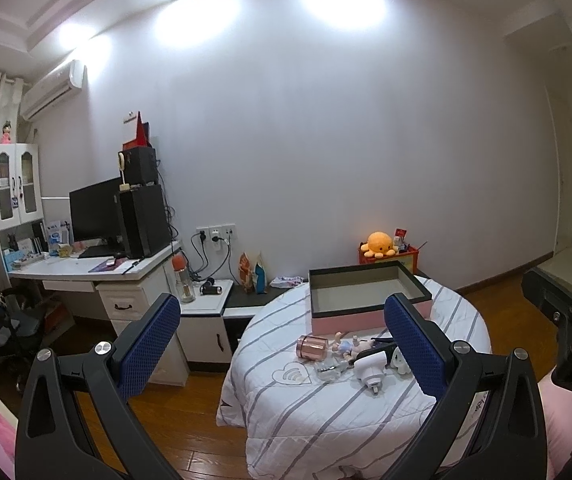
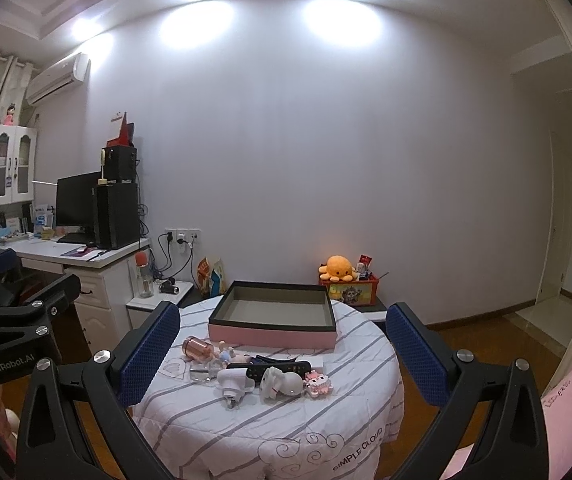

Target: Organize rigid objects

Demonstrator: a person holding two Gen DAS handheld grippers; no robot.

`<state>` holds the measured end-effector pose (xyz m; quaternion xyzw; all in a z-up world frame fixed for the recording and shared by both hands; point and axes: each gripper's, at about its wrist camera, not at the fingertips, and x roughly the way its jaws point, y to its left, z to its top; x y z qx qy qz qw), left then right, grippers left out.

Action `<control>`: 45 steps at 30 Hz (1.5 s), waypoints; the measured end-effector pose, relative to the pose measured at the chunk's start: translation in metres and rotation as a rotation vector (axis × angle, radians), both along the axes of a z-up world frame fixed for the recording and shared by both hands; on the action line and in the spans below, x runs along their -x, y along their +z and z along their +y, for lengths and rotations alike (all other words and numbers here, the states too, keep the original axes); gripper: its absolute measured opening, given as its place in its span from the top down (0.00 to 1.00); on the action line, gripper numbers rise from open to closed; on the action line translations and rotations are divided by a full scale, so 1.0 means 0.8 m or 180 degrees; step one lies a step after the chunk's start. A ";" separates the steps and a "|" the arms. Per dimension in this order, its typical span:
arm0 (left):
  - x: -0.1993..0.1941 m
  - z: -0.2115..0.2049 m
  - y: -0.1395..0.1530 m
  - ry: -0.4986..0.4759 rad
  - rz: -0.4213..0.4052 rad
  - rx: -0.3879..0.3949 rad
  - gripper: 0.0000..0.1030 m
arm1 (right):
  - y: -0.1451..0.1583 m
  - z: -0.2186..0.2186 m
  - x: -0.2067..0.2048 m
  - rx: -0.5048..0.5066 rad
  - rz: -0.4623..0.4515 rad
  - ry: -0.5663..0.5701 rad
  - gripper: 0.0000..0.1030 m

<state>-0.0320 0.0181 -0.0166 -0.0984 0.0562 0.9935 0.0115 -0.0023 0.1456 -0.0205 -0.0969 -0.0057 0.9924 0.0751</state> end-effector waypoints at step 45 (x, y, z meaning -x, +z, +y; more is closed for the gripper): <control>0.256 0.065 -0.210 -0.0429 -0.1666 0.0068 0.00 | -0.191 0.083 0.232 0.0362 -0.1541 0.0118 0.00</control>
